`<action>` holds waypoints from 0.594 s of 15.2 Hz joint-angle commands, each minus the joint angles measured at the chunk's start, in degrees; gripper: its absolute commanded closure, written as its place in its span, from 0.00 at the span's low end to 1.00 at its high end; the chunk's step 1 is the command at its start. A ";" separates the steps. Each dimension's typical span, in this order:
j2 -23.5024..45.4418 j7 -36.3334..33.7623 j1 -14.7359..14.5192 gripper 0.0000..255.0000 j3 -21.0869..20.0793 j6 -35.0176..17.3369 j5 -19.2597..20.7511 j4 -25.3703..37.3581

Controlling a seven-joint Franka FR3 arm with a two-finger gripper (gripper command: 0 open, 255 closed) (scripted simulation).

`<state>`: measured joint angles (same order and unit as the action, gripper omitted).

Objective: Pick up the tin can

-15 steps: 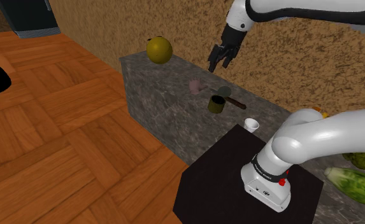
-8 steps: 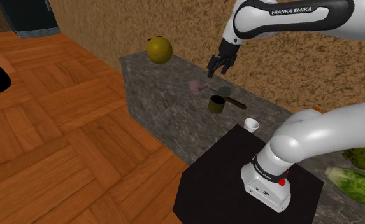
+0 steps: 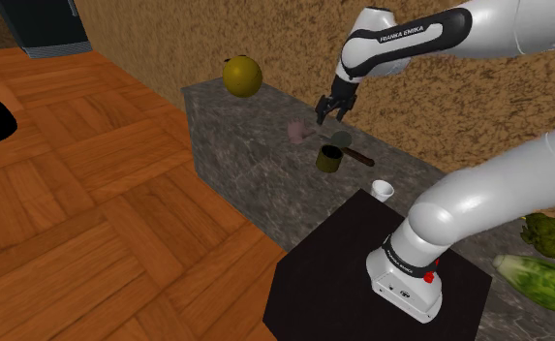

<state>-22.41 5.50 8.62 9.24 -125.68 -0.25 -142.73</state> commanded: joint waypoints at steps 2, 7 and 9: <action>5.17 1.29 0.98 0.00 1.92 -4.20 -0.20 0.74; 14.50 4.33 2.41 0.00 5.19 -10.20 -1.94 3.44; 18.40 5.83 3.01 0.00 6.33 -12.29 -3.22 4.92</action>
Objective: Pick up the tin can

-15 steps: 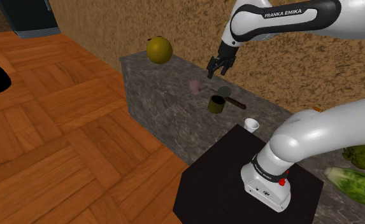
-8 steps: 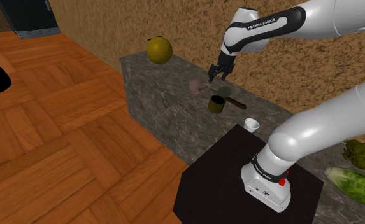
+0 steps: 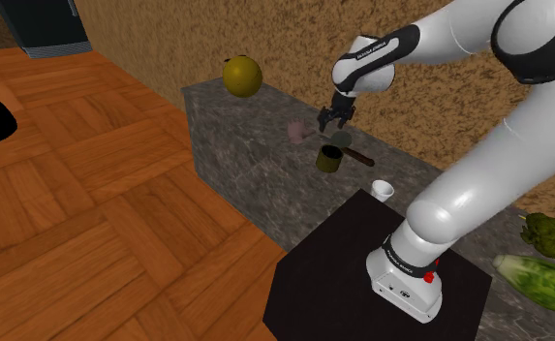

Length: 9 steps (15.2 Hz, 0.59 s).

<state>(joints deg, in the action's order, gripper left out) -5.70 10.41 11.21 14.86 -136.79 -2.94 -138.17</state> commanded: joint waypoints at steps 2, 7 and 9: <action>5.66 2.59 1.13 0.00 1.67 -3.05 -2.14 2.07; 15.73 7.14 3.63 0.00 3.01 -6.69 -7.22 7.31; 19.76 8.89 5.06 0.00 3.05 -7.73 -9.34 9.78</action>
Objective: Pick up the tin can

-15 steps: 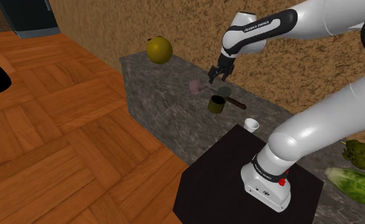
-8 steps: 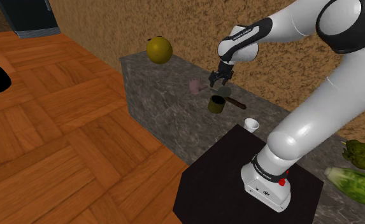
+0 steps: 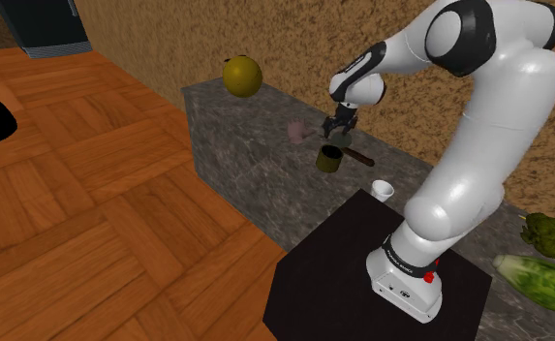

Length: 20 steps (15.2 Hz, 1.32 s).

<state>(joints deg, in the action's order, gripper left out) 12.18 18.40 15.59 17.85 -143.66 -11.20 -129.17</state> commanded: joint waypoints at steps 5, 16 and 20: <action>11.77 4.46 4.95 0.00 -0.61 -2.54 -5.71 7.81; 30.20 7.41 13.68 0.00 -2.52 -3.12 -10.82 24.22; 32.82 7.97 14.37 0.00 -3.43 -4.76 -11.60 25.25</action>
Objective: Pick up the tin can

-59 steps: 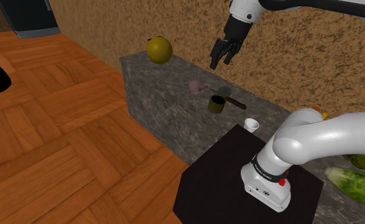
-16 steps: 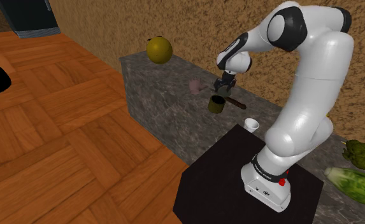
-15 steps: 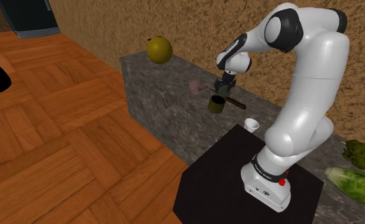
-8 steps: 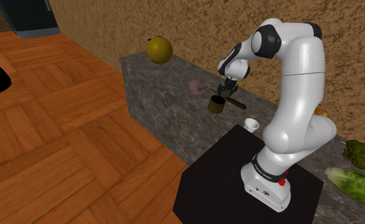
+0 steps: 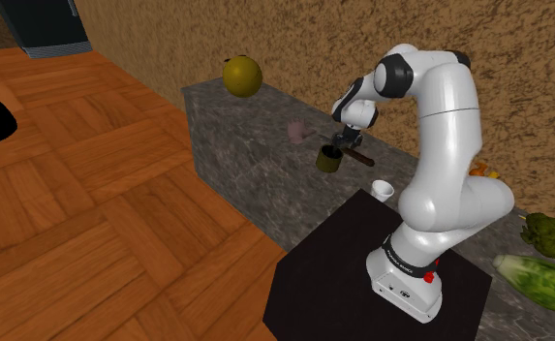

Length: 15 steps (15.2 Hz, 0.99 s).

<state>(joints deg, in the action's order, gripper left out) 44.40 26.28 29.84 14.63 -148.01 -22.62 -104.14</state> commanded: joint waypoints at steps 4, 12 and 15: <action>2.32 0.41 0.56 0.00 -0.79 -1.41 -0.64 0.99; 2.37 0.33 0.52 1.00 -0.77 -1.32 -0.61 1.12; 1.65 0.29 0.39 1.00 -0.57 -1.03 -0.47 0.67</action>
<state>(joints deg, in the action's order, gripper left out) 46.41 26.60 30.30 13.95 -149.20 -23.16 -103.24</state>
